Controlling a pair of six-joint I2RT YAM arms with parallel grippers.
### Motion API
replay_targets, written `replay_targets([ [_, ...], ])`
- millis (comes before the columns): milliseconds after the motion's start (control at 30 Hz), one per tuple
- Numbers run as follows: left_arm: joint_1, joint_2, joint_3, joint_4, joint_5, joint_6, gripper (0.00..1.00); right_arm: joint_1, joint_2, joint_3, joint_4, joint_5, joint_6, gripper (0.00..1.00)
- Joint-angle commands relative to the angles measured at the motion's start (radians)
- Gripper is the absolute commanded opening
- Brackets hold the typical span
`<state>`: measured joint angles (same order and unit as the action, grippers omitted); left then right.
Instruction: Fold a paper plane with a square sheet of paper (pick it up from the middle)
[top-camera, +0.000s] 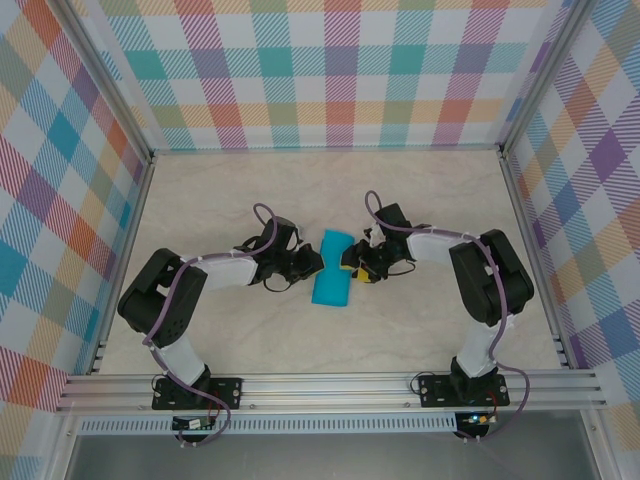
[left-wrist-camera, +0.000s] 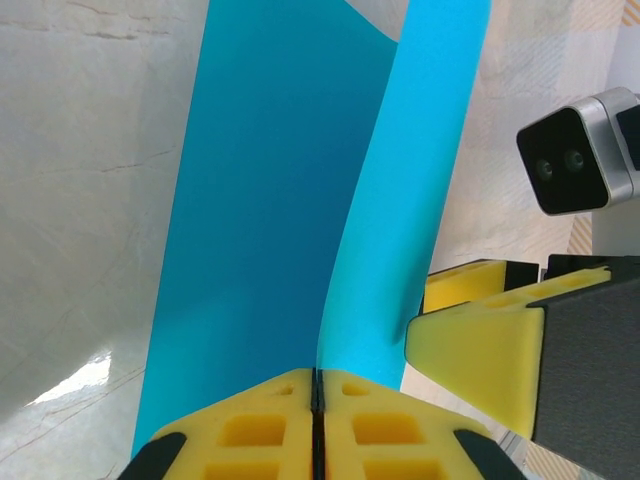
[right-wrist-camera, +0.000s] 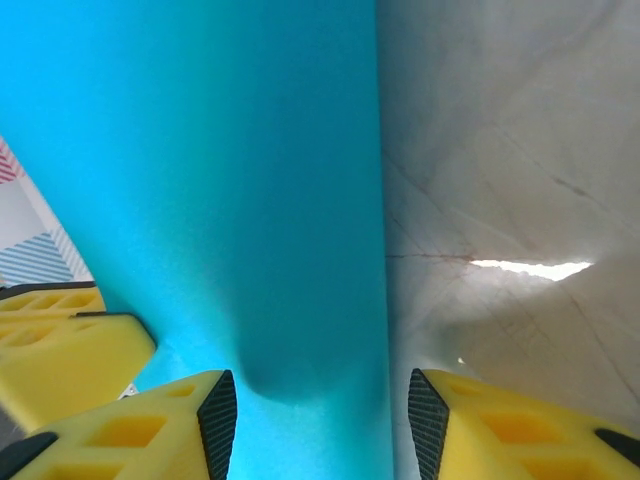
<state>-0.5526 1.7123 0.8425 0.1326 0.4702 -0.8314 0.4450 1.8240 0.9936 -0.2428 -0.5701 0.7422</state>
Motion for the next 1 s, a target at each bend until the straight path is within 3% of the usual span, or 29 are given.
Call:
replay_targets([
  [0,0.014,0.003,0.025,-0.039,-0.017,0.003,0.18,0.004,0.022,0.035,-0.074,0.039,-0.04,0.51],
  [33,0.014,-0.009,0.023,-0.052,-0.033,0.003,0.2,0.008,0.023,0.037,-0.082,0.056,-0.036,0.51],
  [100,0.014,-0.04,0.02,-0.096,-0.084,0.004,0.34,0.014,0.027,0.05,-0.117,0.103,-0.028,0.52],
  [500,0.014,-0.297,-0.022,-0.354,-0.389,0.002,0.48,0.06,0.099,0.155,-0.299,0.228,-0.061,0.54],
  [967,0.019,-0.337,-0.053,-0.369,-0.392,-0.003,0.53,0.096,0.188,0.268,-0.44,0.313,-0.037,0.59],
])
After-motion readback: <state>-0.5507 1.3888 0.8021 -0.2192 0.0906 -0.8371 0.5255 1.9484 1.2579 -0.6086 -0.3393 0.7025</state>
